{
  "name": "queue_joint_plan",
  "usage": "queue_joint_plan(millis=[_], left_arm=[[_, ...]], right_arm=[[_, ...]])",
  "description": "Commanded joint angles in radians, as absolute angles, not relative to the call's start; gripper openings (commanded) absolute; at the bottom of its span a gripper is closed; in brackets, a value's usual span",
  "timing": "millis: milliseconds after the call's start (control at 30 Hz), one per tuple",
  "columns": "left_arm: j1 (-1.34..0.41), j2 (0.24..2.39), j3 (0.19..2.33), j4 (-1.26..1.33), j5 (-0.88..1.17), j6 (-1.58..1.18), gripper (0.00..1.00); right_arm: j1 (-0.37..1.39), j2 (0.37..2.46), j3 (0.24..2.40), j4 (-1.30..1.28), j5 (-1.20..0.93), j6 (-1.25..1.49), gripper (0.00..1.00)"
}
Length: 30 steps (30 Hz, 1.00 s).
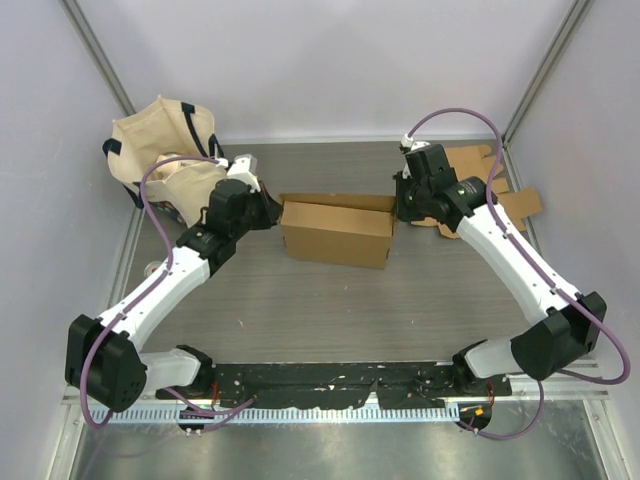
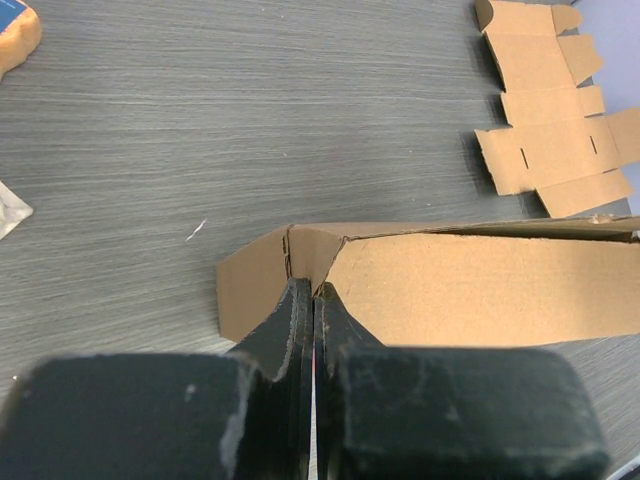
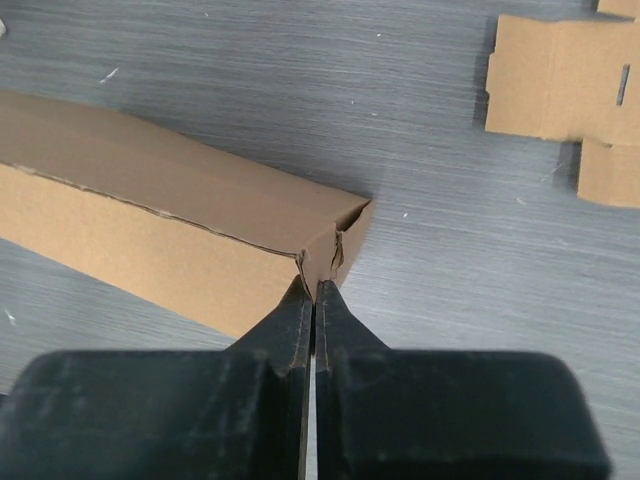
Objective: Fold the paper box
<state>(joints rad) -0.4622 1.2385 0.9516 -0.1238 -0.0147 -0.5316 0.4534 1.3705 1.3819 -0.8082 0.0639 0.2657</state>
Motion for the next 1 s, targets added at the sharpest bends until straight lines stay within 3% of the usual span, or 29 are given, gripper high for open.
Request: queue_joint_plan(millis=[0, 467, 767, 967], left_arm=[[-0.479, 1.247, 0.940, -0.202, -0.005, -0.543, 0.00], [-0.495, 1.235, 0.910, -0.199, -0.011, -0.549, 0.00], [-0.497, 1.218, 0.874, -0.201, -0.026, -0.557, 0.00], [-0.506, 1.223, 0.854, -0.193, -0.026, -0.563, 0.00]], right_arm=[[0.448, 1.417, 1.471, -0.861, 0.072, 0.510, 0.02], [0.495, 1.298, 1.181, -0.602, 0.189, 0.365, 0.02], [0.520, 1.287, 1.123, -0.574, 0.186, 0.258, 0.02], [0.632, 1.201, 0.937, -0.382, 0.348, 0.233, 0.02]])
